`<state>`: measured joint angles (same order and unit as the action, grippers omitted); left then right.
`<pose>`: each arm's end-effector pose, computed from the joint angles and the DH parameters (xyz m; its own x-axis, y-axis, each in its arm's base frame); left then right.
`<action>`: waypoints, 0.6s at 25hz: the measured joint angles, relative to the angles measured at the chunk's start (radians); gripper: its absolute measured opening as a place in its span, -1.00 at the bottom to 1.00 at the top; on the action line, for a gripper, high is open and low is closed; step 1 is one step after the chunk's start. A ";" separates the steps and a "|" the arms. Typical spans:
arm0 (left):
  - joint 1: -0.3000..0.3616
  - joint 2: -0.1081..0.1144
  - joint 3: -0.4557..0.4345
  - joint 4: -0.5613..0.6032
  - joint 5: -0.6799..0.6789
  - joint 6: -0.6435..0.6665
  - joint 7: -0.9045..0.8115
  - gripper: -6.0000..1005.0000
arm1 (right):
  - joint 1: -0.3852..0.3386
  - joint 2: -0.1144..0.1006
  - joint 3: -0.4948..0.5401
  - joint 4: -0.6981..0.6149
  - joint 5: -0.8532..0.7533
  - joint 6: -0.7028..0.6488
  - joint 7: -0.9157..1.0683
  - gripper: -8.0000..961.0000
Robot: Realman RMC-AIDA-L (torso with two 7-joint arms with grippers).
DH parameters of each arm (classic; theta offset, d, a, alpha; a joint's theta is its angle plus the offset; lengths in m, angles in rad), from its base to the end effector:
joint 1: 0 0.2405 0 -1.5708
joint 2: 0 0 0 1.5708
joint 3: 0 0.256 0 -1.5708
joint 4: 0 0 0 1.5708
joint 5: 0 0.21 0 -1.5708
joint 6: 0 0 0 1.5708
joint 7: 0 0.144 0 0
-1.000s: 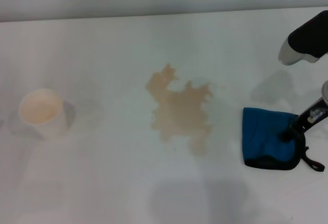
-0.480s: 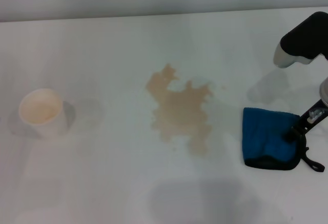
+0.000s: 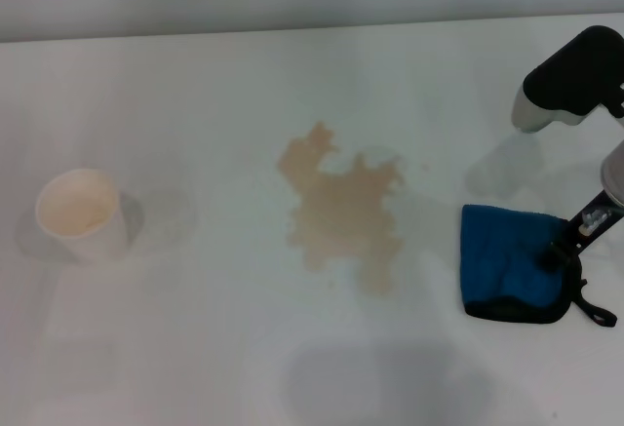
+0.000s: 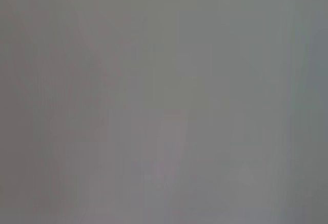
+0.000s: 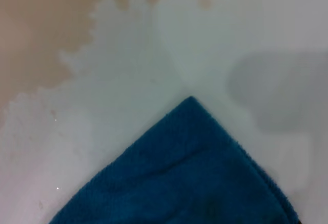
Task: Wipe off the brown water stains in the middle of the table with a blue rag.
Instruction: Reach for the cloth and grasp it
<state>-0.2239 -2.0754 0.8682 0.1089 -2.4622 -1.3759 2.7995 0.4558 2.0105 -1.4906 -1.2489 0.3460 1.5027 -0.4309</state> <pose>-0.3837 0.2520 0.0253 0.7094 -0.0627 0.7020 0.6959 -0.0949 -0.7118 0.2807 0.3260 0.0154 0.4526 -0.8361 0.3100 -0.5588 -0.5368 -0.6321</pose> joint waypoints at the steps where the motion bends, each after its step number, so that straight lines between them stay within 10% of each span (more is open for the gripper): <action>1: 0.000 0.000 0.000 0.000 0.000 0.000 0.000 0.78 | 0.000 0.000 -0.003 0.000 0.000 -0.001 0.000 0.01; 10: 0.000 0.000 0.000 0.000 0.000 0.001 0.000 0.78 | 0.001 0.004 -0.028 0.001 0.002 0.001 0.001 -0.15; 15: 0.000 0.000 0.000 0.000 0.000 0.002 0.000 0.78 | -0.003 0.004 -0.029 -0.006 0.003 0.007 0.001 -0.62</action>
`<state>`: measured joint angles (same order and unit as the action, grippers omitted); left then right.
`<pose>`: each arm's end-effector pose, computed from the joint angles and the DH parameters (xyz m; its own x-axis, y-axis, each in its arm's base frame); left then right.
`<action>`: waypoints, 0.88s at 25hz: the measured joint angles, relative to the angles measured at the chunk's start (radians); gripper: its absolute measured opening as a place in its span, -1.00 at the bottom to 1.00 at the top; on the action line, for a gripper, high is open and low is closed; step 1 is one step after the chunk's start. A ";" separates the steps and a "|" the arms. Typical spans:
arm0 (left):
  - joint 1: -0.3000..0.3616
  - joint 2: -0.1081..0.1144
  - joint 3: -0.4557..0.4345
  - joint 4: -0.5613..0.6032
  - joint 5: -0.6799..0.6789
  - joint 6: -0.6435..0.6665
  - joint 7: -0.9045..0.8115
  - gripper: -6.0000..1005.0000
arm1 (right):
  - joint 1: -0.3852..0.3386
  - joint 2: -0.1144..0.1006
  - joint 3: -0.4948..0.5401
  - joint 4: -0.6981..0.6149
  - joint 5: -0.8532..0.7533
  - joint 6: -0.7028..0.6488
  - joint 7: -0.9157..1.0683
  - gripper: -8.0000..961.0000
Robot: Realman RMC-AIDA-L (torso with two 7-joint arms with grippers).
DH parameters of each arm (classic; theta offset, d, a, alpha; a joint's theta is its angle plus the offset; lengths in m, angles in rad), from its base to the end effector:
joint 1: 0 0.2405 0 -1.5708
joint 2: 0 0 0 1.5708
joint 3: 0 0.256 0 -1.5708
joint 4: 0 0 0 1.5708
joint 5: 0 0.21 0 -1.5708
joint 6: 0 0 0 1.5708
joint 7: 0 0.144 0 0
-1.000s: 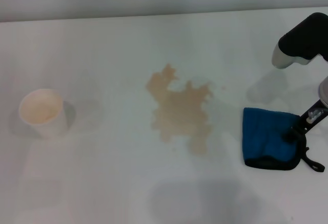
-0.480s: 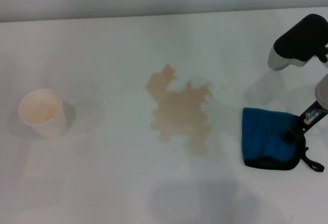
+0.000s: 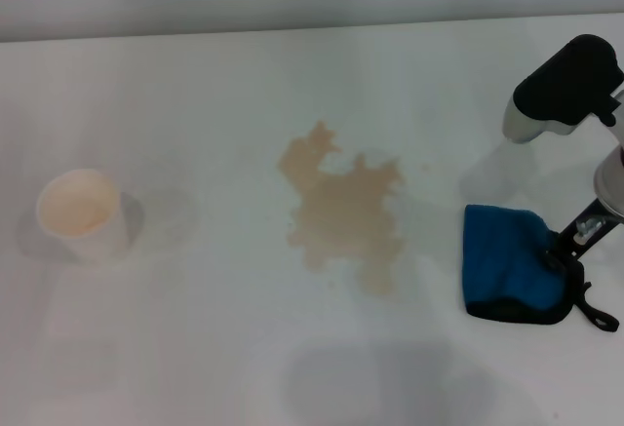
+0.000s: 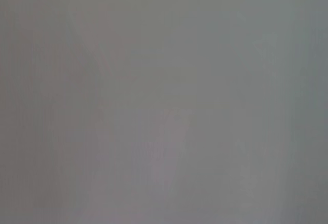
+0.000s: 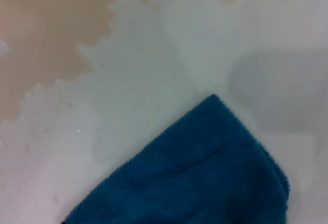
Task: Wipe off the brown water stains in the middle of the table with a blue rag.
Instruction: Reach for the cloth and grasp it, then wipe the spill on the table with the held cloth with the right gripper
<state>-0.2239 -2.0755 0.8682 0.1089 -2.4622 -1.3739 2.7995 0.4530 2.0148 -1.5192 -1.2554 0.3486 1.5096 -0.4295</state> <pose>-0.3840 0.2520 0.0251 0.7096 -0.0608 0.7020 0.6961 -0.0943 -0.7117 0.2779 0.3226 0.0097 0.4587 -0.8233 0.3343 -0.5506 -0.5586 -0.6203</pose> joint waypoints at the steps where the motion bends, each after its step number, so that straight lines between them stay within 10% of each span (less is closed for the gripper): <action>1: 0.000 0.000 0.000 0.000 0.000 0.000 0.000 0.78 | -0.004 0.000 0.001 -0.012 0.004 0.008 0.000 -0.63; 22: 0.005 0.000 0.000 0.001 -0.001 -0.012 0.000 0.78 | -0.010 -0.001 -0.003 -0.202 0.265 0.081 -0.082 -0.72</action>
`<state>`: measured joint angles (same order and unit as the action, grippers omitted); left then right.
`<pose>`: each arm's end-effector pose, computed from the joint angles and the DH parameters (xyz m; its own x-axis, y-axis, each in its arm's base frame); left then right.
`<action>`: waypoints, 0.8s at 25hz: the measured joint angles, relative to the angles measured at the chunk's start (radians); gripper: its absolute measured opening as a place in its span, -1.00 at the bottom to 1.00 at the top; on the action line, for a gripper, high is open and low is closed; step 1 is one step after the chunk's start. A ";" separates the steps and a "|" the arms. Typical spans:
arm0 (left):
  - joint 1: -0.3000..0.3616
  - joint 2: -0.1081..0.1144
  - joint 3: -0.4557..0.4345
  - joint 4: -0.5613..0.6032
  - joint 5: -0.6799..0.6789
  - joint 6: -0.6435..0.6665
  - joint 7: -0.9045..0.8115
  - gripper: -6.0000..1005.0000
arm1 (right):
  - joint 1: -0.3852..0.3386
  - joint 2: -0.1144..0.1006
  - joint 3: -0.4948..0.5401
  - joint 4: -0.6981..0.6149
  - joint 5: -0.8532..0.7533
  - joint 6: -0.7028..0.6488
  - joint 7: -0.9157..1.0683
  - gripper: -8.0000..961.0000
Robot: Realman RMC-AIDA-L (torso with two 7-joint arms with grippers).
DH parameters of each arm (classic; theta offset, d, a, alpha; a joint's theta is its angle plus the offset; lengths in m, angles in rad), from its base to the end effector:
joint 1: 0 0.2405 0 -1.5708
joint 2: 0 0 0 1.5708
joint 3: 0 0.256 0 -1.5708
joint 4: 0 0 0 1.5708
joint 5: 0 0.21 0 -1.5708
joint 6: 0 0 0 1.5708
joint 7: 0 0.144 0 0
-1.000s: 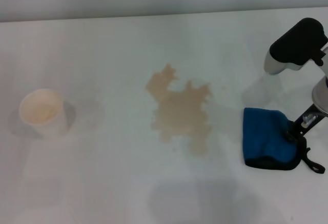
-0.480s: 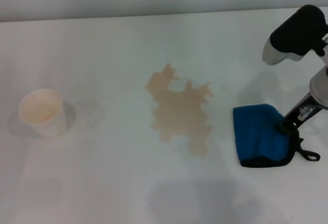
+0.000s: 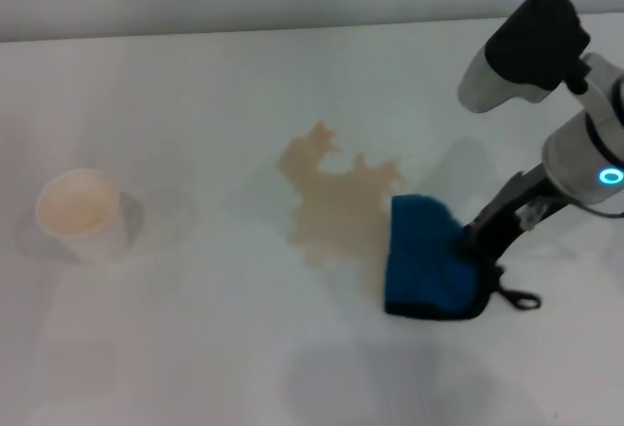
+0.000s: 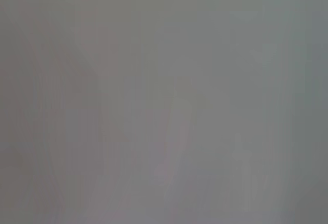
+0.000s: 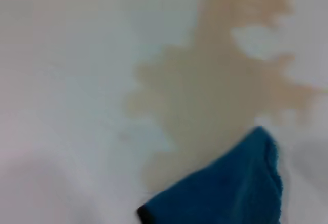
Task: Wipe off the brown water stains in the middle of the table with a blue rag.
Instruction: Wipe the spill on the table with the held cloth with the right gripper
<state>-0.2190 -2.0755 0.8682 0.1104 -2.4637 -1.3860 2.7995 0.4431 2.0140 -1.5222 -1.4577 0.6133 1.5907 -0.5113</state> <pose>-0.3836 0.2502 0.0264 0.7089 -0.0704 0.7018 0.6958 -0.0937 -0.7121 0.2109 0.3174 0.0042 0.6709 -0.6949 0.2590 -0.5717 -0.7070 -0.4163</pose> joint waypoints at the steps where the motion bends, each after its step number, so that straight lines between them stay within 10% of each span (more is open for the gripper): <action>1: 0.000 0.000 0.000 0.000 0.000 0.000 0.000 0.78 | 0.001 0.000 -0.005 -0.002 0.024 0.007 -0.008 -0.72; 20: 0.000 -0.002 0.005 0.000 0.006 -0.004 0.000 0.78 | 0.170 0.011 -0.301 0.236 0.186 -0.198 -0.024 -0.72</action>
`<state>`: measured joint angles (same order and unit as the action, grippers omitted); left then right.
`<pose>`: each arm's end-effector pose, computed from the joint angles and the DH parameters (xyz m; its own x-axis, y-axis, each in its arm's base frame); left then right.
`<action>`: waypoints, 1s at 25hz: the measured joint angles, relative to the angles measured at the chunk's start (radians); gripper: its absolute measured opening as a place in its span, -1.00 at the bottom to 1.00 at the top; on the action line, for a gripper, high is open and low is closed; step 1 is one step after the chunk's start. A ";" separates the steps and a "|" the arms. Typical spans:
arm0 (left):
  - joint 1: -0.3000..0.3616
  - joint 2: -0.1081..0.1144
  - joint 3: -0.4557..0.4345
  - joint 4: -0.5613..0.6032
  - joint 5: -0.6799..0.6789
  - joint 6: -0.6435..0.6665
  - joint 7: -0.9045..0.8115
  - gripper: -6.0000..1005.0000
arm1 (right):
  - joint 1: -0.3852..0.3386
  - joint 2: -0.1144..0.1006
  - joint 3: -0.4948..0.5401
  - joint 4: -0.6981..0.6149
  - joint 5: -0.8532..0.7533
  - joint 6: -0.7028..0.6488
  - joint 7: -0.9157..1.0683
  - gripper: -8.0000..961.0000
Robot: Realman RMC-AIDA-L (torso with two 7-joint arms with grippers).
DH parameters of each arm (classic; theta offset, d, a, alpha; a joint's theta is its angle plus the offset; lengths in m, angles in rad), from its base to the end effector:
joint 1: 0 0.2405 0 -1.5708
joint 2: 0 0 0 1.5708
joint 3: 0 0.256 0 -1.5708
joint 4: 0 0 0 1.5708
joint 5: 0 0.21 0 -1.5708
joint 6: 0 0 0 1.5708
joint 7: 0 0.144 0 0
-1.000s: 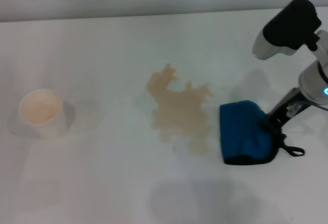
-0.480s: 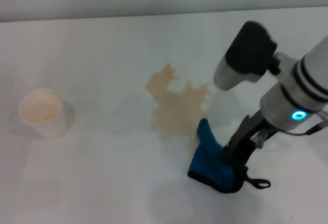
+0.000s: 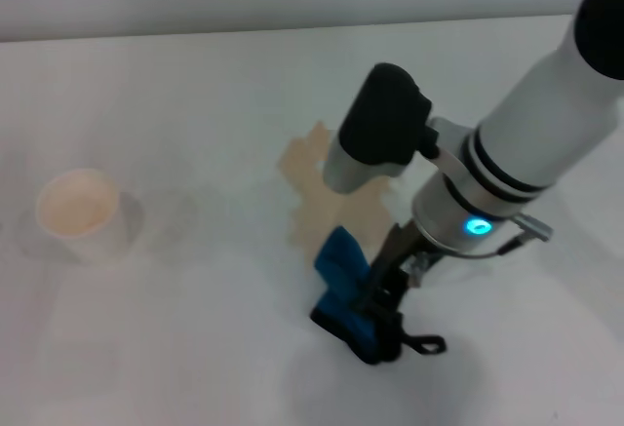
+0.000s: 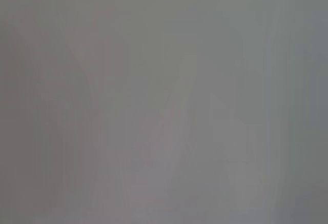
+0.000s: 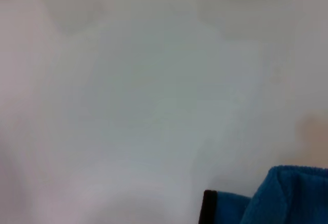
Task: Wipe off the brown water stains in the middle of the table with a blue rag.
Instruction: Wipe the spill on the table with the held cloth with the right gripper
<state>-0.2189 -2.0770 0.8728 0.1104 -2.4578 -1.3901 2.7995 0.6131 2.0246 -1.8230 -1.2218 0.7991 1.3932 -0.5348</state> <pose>-0.3821 0.2500 0.0246 0.7088 -0.0709 0.7018 0.6944 -0.1049 -0.7119 0.1737 0.3132 -0.0782 0.7817 -0.5079 0.3619 -0.4616 -0.8614 -0.2117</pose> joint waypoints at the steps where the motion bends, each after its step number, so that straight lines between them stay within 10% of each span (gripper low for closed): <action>1: 0.001 0.000 0.000 0.000 0.000 0.000 0.000 0.78 | 0.011 0.000 -0.001 0.008 0.004 -0.018 0.000 -0.72; 25: 0.010 -0.002 0.002 -0.001 0.002 -0.025 0.000 0.78 | 0.244 -0.002 0.033 0.356 0.004 -0.421 -0.018 -0.73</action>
<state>-0.2085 -2.0786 0.8744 0.1097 -2.4558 -1.4149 2.7995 0.8574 2.0224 -1.7899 -0.8656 0.8030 0.9718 -0.5531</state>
